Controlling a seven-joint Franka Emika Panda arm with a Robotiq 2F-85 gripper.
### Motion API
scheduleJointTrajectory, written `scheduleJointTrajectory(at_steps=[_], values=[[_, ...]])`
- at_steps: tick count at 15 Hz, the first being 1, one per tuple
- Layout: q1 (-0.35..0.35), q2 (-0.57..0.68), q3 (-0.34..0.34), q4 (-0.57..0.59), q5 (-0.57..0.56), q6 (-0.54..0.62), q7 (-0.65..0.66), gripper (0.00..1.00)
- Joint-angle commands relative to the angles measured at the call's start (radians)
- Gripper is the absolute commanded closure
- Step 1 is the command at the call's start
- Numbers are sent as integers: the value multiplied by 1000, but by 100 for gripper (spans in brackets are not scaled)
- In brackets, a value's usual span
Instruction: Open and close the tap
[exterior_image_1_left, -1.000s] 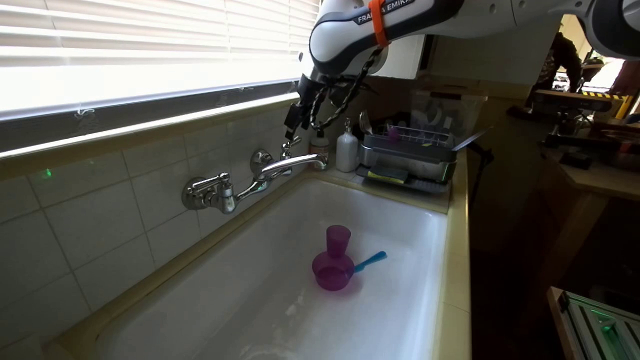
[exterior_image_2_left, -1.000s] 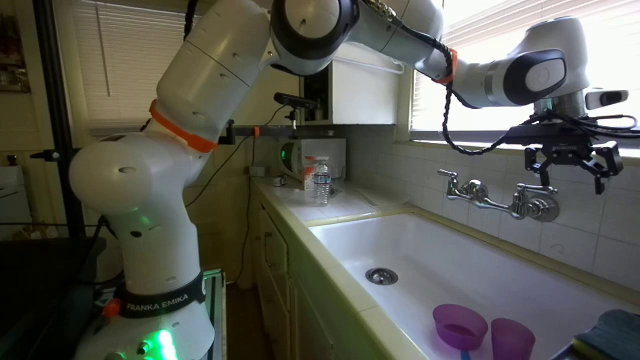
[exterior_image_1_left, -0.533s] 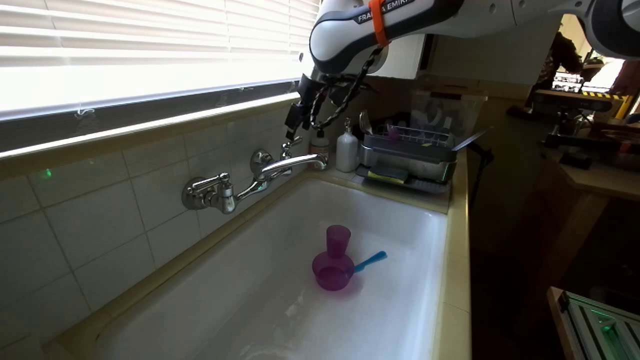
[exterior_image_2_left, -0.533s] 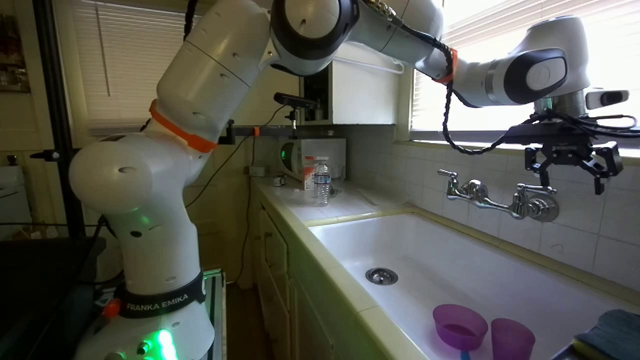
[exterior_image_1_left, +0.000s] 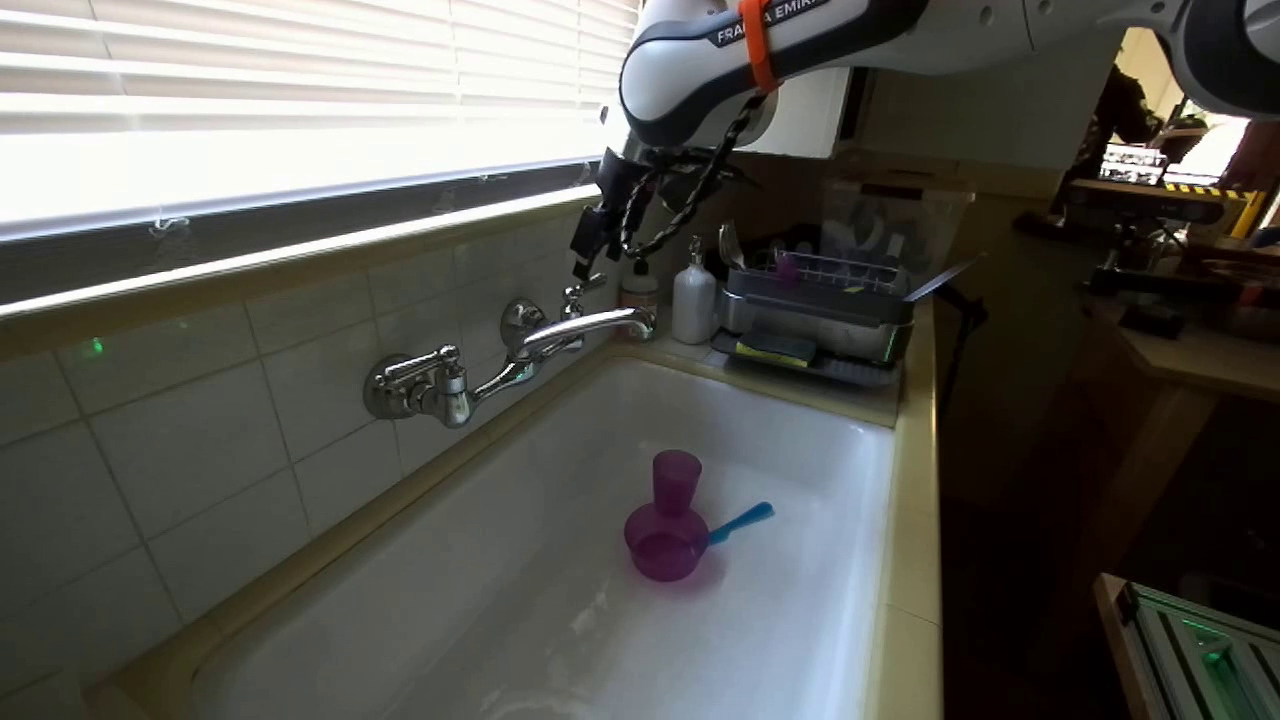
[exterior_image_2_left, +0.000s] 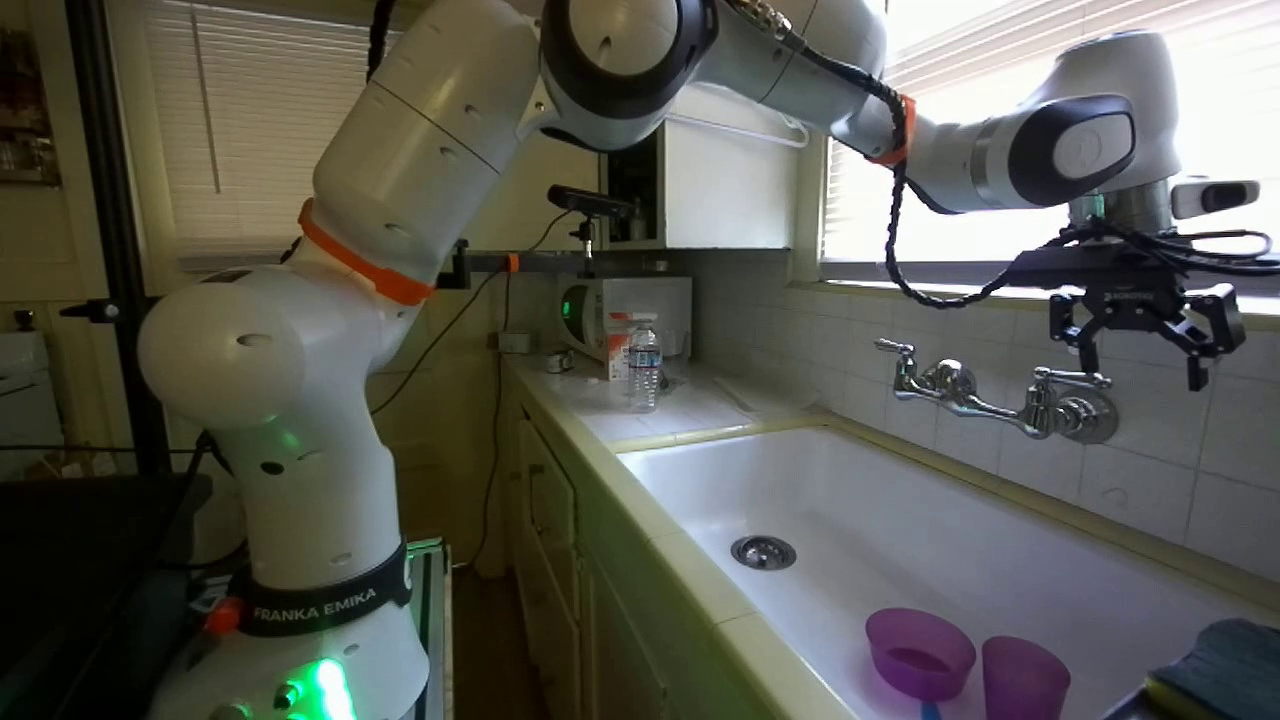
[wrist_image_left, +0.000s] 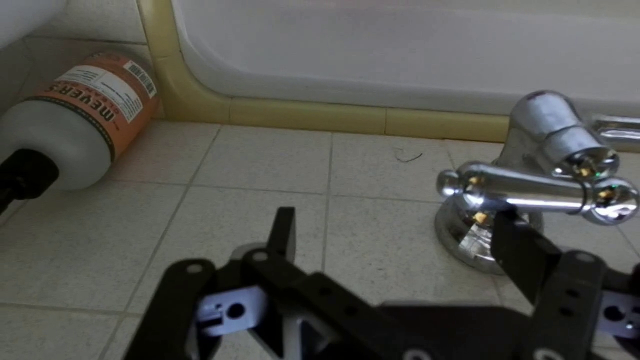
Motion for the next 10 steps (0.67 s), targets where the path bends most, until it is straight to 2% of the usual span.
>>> scheduleJointTrajectory(at_steps=[1,10], values=[[1,-27,-17,-53,-23,-90,1,0],[7,-40,-25,-67,-26,-133,42,0]])
